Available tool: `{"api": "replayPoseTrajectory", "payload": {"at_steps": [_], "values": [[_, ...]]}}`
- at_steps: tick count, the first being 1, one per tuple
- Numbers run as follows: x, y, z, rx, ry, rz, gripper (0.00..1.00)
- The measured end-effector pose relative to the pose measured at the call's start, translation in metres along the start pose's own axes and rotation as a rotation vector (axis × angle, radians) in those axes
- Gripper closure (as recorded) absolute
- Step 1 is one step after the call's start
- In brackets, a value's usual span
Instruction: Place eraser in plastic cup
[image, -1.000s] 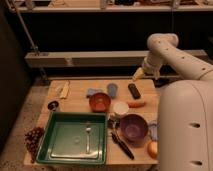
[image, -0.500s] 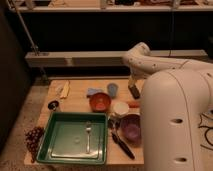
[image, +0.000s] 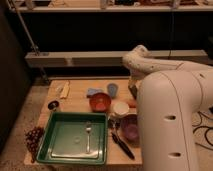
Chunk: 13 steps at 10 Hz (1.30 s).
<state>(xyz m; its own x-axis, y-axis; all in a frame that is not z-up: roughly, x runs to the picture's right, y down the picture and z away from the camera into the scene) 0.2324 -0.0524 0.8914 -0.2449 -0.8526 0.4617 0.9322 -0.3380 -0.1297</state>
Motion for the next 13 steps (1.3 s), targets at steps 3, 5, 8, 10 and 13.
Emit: {"api": "replayPoseTrajectory", "payload": {"at_steps": [3, 5, 8, 10, 13], "values": [[0.003, 0.01, 0.003, 0.13, -0.016, -0.012, 0.2], [0.007, 0.007, 0.002, 0.17, -0.013, -0.027, 0.2], [0.008, 0.002, 0.0, 0.16, -0.008, -0.051, 0.2], [0.01, -0.006, 0.004, 0.153, -0.001, -0.069, 0.2], [0.013, -0.013, 0.014, 0.159, 0.004, -0.096, 0.2]]}}
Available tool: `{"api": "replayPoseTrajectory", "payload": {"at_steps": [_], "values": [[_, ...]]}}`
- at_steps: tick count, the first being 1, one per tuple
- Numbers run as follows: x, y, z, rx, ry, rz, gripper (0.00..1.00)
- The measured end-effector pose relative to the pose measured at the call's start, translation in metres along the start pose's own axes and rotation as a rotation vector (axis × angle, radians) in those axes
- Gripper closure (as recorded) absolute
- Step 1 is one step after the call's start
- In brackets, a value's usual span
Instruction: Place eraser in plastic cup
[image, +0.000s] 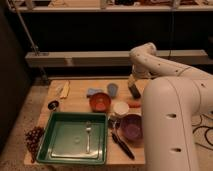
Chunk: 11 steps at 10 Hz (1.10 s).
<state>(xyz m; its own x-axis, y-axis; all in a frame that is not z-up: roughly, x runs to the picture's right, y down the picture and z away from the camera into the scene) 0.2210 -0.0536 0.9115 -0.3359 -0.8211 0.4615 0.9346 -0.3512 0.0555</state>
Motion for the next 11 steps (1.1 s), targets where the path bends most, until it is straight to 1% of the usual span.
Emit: {"api": "replayPoseTrajectory", "payload": {"at_steps": [2, 4, 5, 7, 11], "values": [[0.004, -0.004, 0.005, 0.007, 0.002, -0.01, 0.2], [0.005, 0.001, 0.009, 0.031, 0.005, -0.007, 0.2], [0.006, 0.002, 0.01, 0.035, 0.009, -0.008, 0.2], [0.013, -0.003, 0.008, 0.048, 0.028, -0.015, 0.2], [0.011, 0.0, 0.009, 0.044, 0.027, -0.014, 0.2]]}}
